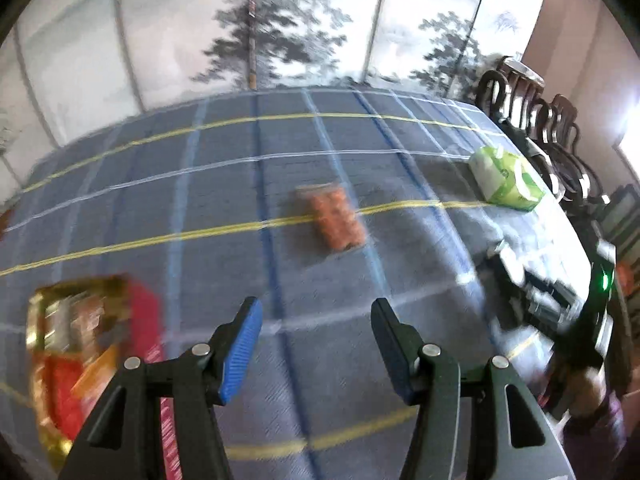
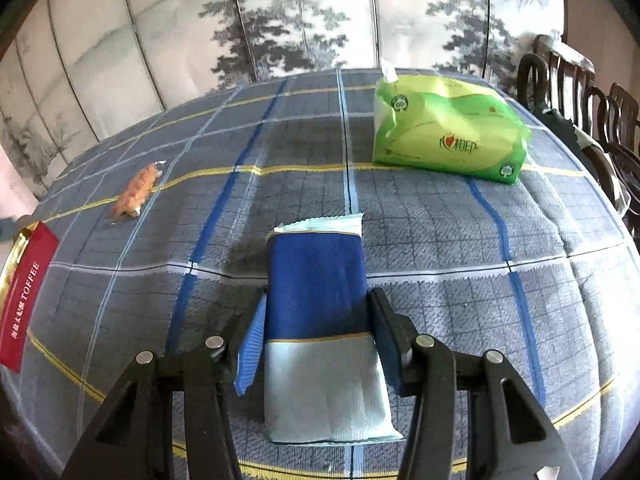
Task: Organize snacks
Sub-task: 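Grasp the clear bag of orange sticks with the left tool while the right holds the box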
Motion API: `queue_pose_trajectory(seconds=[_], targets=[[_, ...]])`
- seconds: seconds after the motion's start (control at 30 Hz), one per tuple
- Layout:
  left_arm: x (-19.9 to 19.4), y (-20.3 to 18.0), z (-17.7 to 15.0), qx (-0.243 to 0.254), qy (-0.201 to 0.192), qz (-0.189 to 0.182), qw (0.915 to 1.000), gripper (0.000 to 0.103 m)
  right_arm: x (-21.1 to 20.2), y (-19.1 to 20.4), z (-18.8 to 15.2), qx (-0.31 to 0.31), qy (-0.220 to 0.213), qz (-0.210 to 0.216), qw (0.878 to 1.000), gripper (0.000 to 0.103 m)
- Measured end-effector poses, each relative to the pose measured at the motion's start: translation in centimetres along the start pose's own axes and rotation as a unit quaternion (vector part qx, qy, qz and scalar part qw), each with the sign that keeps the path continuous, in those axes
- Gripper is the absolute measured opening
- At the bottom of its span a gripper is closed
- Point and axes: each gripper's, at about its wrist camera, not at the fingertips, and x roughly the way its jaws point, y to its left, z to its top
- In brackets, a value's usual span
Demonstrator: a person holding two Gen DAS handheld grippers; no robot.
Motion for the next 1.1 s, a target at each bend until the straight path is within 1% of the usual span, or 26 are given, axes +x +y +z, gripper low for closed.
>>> queue_pose_trajectory(seconds=[0.03, 0.1, 0.2, 0.27, 0.37, 0.47, 0.53, 0.6, 0.67, 0.7, 0.73, 0.77, 0.8, 0.87, 0.93, 1.03, 1.1], targets=[[1.3, -0.1, 1.0, -0.003, 0.01, -0.006, 0.9999, 0.058, 0.1, 0.0, 0.1, 0.0, -0.001, -0.001, 1.0, 0.046], [3.4, -0.1, 2.5, -0.013, 0.015, -0.01, 0.9998, 0.058, 0.0, -0.3, 0.0, 0.012, -0.002, 0.004, 1.0, 0.047], [6.3, 0.0, 4.8, -0.024, 0.021, -0.004, 0.9995, 0.058, 0.1, -0.3, 0.1, 0.018, -0.002, 0.003, 1.0, 0.047], [8.9, 0.2, 6.3, -0.033, 0.048, -0.005, 0.9983, 0.058, 0.3, 0.1, 0.3, 0.009, 0.001, -0.007, 1.0, 0.049], [11.4, 0.3, 7.6, -0.039, 0.067, 0.011, 0.9969, 0.058, 0.4, 0.4, 0.4, 0.003, 0.003, -0.008, 1.0, 0.052], [13.3, -0.1, 8.0, -0.03, 0.083, 0.029, 0.9957, 0.058, 0.2, 0.0, 0.3, 0.011, 0.001, 0.001, 1.0, 0.052], [14.1, -0.5, 8.1, -0.028, 0.087, 0.035, 0.9952, 0.058, 0.2, -0.1, 0.3, 0.014, 0.0, 0.005, 1.0, 0.052], [14.8, -1.2, 8.1, -0.018, 0.089, 0.04, 0.995, 0.058, 0.2, -0.1, 0.2, 0.013, 0.0, 0.004, 1.0, 0.052], [15.4, -2.4, 7.8, 0.009, 0.079, 0.063, 0.9948, 0.058, 0.2, -0.2, 0.2, 0.015, 0.0, 0.006, 1.0, 0.053], [15.3, -2.6, 7.5, 0.01, 0.066, 0.064, 0.9957, 0.056, 0.2, -0.2, 0.2, 0.015, 0.0, 0.006, 1.0, 0.053], [15.2, -2.6, 7.3, 0.005, 0.059, 0.063, 0.9963, 0.05, 0.3, -0.2, 0.2, 0.015, 0.0, 0.006, 1.0, 0.053], [15.0, -2.7, 7.2, 0.004, 0.052, 0.064, 0.9966, 0.039, 0.3, -0.2, 0.2, 0.014, 0.0, 0.005, 1.0, 0.053], [14.9, -2.7, 7.1, 0.004, 0.053, 0.065, 0.9965, 0.038, 0.3, -0.2, 0.2, 0.013, 0.0, 0.004, 1.0, 0.053], [14.2, -2.3, 6.6, -0.012, 0.053, 0.058, 0.9968, 0.037, 0.4, -0.1, 0.3, 0.01, 0.002, 0.001, 1.0, 0.053], [12.6, -2.4, 5.3, -0.028, 0.042, 0.051, 0.9974, 0.037, 0.4, 0.0, 0.3, 0.007, 0.003, -0.004, 1.0, 0.054], [9.2, -2.6, 2.6, -0.036, 0.018, 0.048, 0.998, 0.037, 0.6, 0.3, 0.3, 0.001, 0.005, -0.017, 1.0, 0.054], [6.9, -2.7, 0.9, -0.04, 0.008, 0.046, 0.9981, 0.037, 0.8, 0.9, 0.3, -0.011, 0.009, -0.028, 1.0, 0.058]])
